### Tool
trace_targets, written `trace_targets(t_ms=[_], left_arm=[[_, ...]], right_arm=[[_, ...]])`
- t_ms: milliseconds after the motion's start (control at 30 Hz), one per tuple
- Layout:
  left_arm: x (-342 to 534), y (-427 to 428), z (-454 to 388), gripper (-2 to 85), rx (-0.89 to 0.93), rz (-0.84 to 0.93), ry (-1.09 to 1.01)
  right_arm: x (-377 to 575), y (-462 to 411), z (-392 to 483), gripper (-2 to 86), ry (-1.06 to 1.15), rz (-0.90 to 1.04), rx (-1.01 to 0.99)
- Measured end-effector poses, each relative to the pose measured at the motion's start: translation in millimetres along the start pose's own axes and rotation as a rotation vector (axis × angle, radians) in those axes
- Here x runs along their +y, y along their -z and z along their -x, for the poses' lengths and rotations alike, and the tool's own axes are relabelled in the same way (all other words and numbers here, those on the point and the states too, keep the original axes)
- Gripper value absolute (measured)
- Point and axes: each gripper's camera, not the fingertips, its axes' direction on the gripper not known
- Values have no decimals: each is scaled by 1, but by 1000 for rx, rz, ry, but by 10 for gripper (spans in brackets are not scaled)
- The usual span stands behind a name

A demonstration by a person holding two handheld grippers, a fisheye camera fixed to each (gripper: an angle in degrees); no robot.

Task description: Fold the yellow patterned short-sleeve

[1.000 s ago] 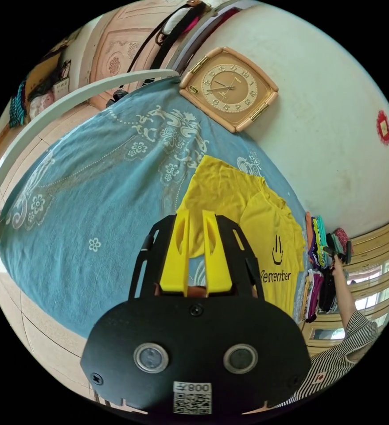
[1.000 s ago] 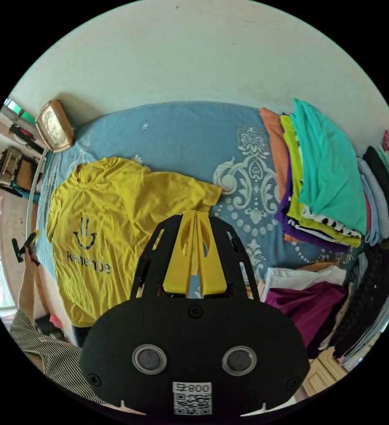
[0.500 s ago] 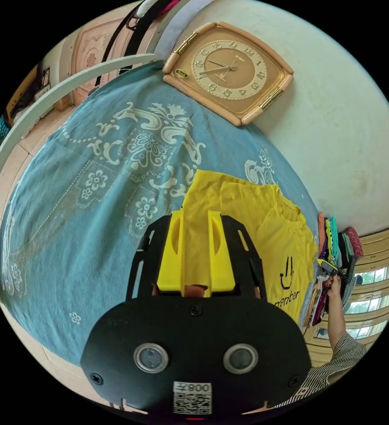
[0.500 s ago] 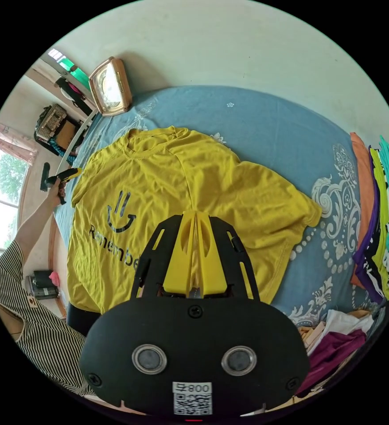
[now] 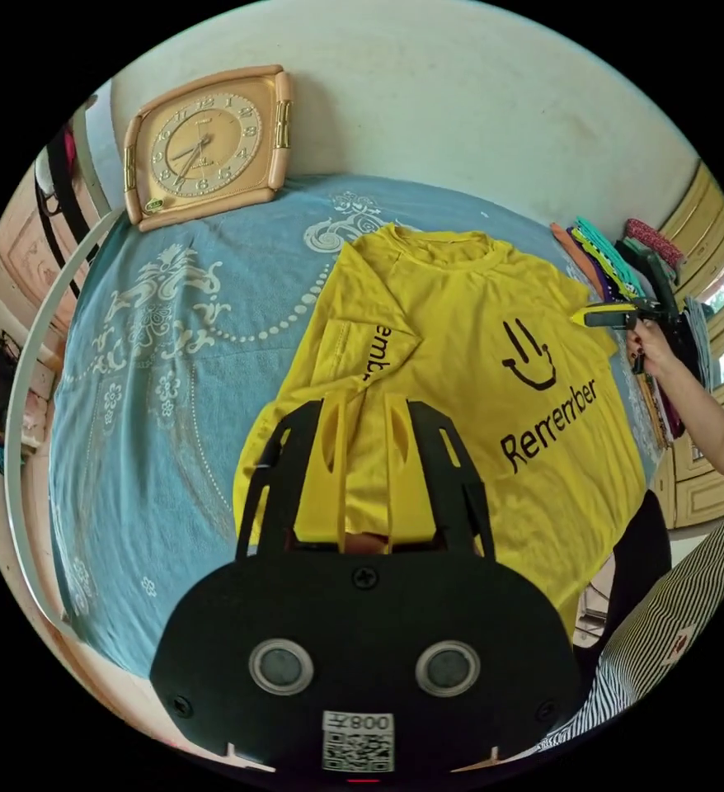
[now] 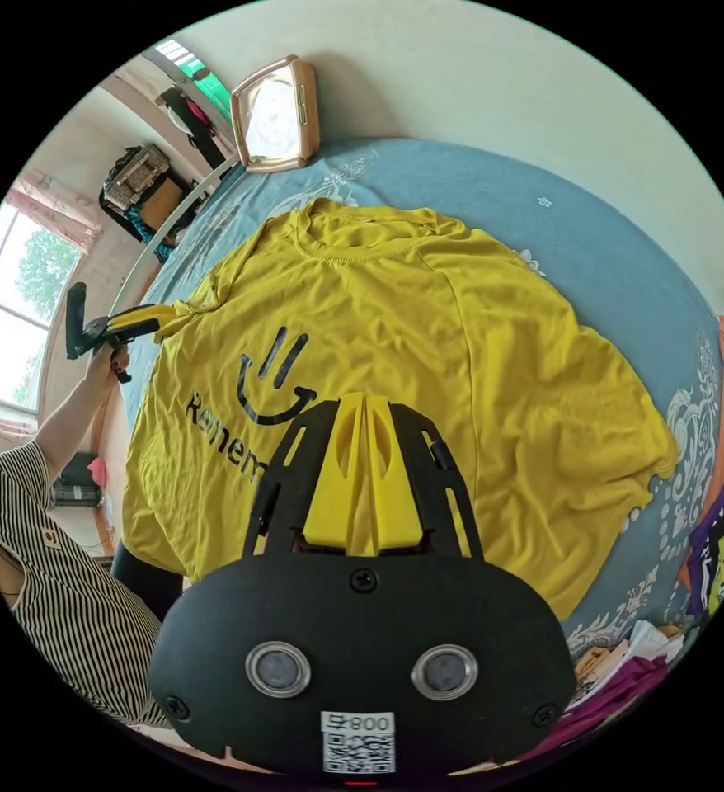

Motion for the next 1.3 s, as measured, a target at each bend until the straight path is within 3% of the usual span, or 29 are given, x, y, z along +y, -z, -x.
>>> trace_targets(t_ms=[167, 433, 733, 900, 1033, 1133, 1300], left_arm=[[-24, 4, 4, 53, 26, -59, 39], [-71, -42, -3, 96, -8, 83, 65], [-82, 22, -6, 127, -59, -146, 113], [-97, 56, 51, 138, -333, -190, 377], [-84, 41, 85, 144, -298, -120, 618], [-86, 33, 61, 148, -202, -206, 546], [-142, -17, -3, 154, -21, -119, 263]], right_arm=[[-2, -14, -2, -3, -21, 4, -43], [1, -23, -7, -2, -48, 4, -60], [0, -25, -10, 0, -65, -17, -69], [-3, -8, -18, 0, -88, -70, -33], [-8, 11, -37, 2, -152, -148, 24], [-19, 20, -50, 6, -184, -184, 78], [-58, 27, -57, 26, -152, -196, 171]])
